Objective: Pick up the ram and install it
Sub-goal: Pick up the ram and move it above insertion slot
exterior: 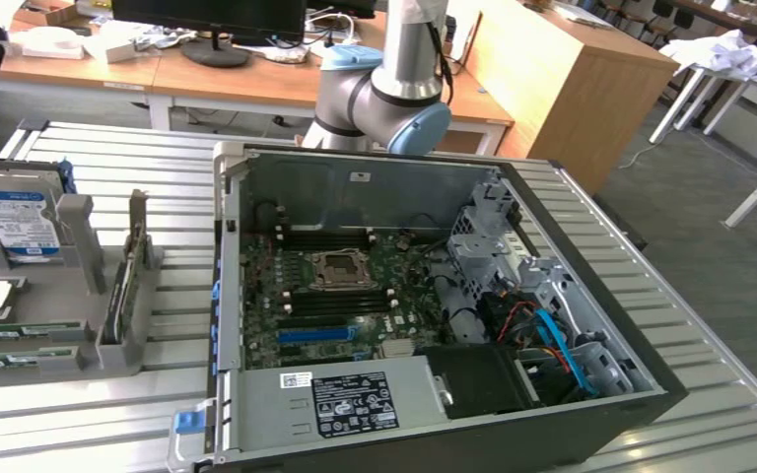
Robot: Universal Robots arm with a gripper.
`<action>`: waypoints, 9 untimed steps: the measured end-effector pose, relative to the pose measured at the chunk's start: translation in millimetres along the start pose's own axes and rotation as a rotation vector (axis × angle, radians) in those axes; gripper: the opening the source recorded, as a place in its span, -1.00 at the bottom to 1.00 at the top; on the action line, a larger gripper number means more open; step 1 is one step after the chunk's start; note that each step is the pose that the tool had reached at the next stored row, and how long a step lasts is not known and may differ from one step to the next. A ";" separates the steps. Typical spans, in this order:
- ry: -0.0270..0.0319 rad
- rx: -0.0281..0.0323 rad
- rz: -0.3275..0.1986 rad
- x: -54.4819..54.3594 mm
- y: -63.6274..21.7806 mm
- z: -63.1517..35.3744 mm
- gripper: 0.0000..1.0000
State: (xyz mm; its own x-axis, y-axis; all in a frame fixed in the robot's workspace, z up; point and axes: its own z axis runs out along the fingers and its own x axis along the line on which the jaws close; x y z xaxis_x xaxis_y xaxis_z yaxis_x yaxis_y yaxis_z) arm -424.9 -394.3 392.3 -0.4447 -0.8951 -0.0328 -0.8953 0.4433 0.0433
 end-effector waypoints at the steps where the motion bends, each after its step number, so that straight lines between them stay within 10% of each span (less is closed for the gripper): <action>1: 0.0008 -0.0006 -0.018 0.0 0.0 0.0 -0.79; 9: 0.0074 -0.0053 -0.163 0.0 -0.1 0.0 -0.79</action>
State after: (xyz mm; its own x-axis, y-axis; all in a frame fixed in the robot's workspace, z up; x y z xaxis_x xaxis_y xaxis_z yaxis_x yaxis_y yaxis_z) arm -424.8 -394.4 392.3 -0.2936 -0.9554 -0.0324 -0.9554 0.2921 0.0433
